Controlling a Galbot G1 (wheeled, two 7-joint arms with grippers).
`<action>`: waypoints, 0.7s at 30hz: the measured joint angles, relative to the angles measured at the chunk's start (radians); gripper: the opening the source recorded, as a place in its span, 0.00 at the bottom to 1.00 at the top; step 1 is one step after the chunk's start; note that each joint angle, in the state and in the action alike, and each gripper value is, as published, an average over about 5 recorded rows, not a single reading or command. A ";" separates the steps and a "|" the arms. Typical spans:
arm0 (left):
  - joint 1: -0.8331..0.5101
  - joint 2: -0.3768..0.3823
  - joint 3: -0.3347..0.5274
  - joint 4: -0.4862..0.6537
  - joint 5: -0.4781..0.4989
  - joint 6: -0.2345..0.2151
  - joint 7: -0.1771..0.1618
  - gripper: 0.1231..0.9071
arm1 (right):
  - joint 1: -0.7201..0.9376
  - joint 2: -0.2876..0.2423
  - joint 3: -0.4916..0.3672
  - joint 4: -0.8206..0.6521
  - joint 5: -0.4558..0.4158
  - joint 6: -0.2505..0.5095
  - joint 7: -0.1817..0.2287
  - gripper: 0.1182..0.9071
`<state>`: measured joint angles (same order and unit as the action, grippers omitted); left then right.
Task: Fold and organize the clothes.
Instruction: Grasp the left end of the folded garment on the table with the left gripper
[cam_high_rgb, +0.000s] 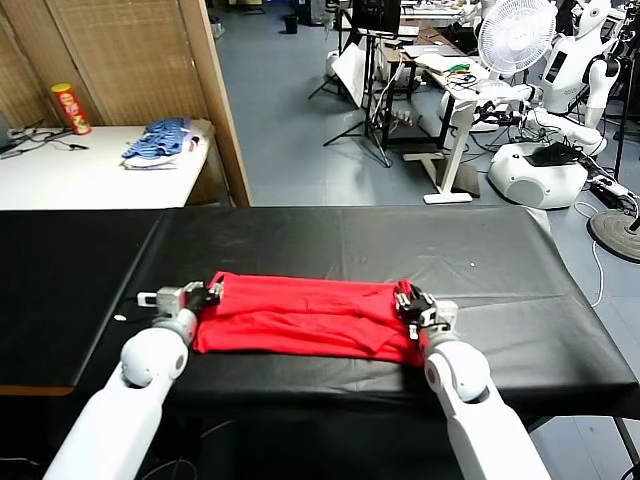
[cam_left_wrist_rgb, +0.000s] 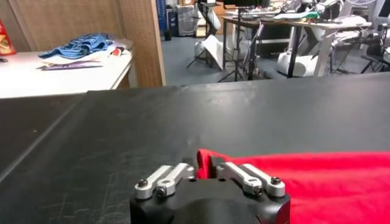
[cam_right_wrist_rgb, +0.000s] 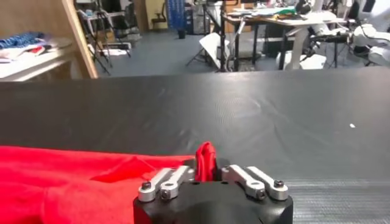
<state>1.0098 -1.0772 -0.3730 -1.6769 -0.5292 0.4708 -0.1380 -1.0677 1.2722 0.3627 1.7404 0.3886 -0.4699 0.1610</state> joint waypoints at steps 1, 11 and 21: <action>0.003 0.004 -0.003 -0.004 -0.011 0.001 0.000 0.62 | -0.007 -0.007 0.005 0.009 0.004 0.000 0.000 0.77; 0.086 0.017 -0.069 -0.090 -0.208 0.047 -0.027 0.86 | -0.077 -0.058 0.046 0.103 0.045 -0.005 0.002 0.86; 0.202 -0.031 -0.097 -0.143 -0.182 0.031 -0.029 0.82 | -0.110 -0.080 0.047 0.179 0.046 -0.010 0.001 0.86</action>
<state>1.2121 -1.1082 -0.4697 -1.8203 -0.7112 0.5022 -0.1673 -1.1778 1.1924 0.4101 1.9197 0.4349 -0.4803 0.1621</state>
